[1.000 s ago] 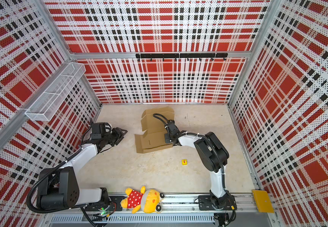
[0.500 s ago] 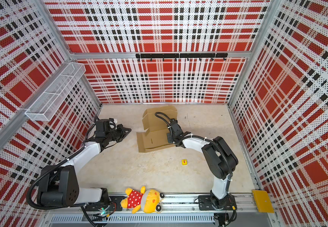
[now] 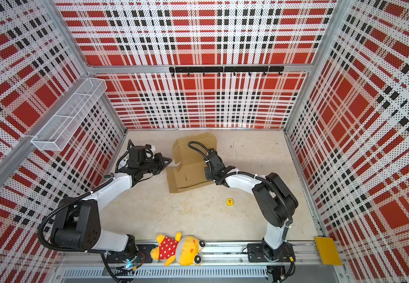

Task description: Fold the paper box

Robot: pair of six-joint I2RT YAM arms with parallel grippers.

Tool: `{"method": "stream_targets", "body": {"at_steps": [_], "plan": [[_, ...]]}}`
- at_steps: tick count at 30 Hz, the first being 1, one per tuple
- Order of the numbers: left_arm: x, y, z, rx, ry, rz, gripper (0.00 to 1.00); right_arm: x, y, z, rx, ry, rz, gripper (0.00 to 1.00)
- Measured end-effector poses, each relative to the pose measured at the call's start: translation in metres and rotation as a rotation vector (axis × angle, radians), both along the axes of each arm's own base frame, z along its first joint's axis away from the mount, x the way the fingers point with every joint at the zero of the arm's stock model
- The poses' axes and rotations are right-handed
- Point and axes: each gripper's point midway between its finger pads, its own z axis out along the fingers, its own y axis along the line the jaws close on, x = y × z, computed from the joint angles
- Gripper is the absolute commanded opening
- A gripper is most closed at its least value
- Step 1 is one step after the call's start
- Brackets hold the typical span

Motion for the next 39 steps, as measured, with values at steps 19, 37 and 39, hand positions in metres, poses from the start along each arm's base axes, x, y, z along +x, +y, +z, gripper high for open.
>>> {"method": "stream_targets", "body": {"at_steps": [19, 37, 39], "plan": [[0.0, -0.008, -0.011, 0.024, 0.03, 0.0, 0.0, -0.001, 0.014, 0.023, 0.01, -0.043, 0.014, 0.0], [-0.003, -0.023, -0.015, -0.017, 0.021, -0.025, 0.0, 0.004, 0.028, 0.041, 0.037, -0.069, 0.01, 0.0], [-0.001, -0.026, -0.011, -0.028, 0.005, -0.031, 0.0, 0.004, 0.028, 0.041, 0.039, -0.069, 0.008, 0.0]]}}
